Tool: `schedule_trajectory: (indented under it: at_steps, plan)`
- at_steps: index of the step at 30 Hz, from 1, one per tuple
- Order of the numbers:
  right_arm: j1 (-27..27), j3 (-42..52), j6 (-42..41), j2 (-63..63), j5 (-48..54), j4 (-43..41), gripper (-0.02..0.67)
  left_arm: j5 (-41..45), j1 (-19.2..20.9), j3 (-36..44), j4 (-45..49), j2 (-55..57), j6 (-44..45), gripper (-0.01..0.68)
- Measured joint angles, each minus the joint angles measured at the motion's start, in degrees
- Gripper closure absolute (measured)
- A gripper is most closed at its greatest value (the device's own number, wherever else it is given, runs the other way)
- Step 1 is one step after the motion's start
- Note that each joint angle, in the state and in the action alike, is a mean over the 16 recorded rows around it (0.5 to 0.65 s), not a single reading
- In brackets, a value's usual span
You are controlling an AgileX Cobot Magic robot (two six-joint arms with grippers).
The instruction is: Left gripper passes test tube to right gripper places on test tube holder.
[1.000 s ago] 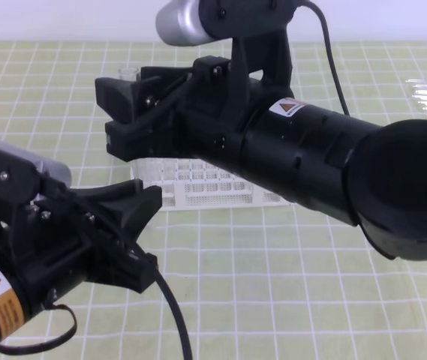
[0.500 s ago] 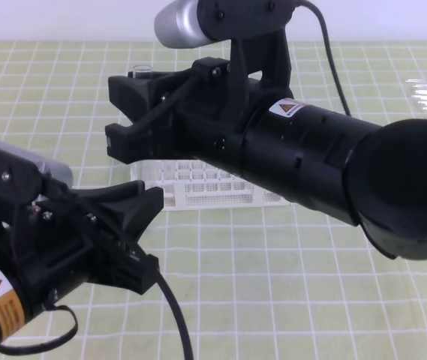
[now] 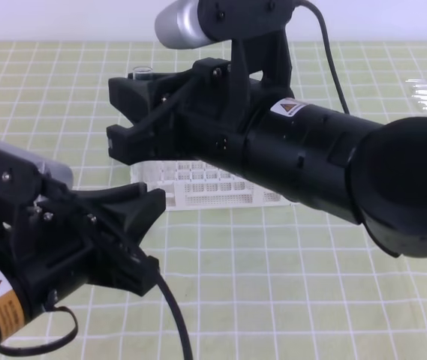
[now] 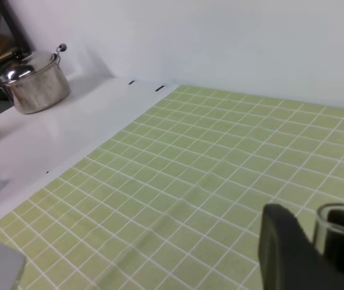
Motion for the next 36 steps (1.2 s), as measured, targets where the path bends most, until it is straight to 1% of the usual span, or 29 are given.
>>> schedule_trajectory:
  at_steps: [11, 16, 25, 30, 36]
  plan:
    - [0.02, 0.00, -0.02, -0.19, 1.66, -0.47, 0.640, -1.97, 0.02, -0.02, 0.16, -0.78, -0.02, 0.636]
    - [0.05, 0.00, -0.40, -0.85, 1.95, -1.29, 0.640, -1.97, 0.02, 0.03, 0.14, -4.16, 0.04, 0.632]
    - [-0.01, 0.00, -1.82, -2.43, 2.25, -2.73, 0.640, -2.09, 0.02, 1.88, 0.01, -17.69, 0.20, 0.634]
    - [-0.04, 0.00, -2.55, -2.86, 2.85, -3.01, 0.640, -2.26, 0.02, 5.10, -0.50, -27.04, 0.29, 0.637]
    - [-0.04, 0.00, -3.00, -2.93, 3.83, -3.27, 0.640, -3.13, 0.03, 10.52, -2.47, -35.54, 0.29, 0.639]
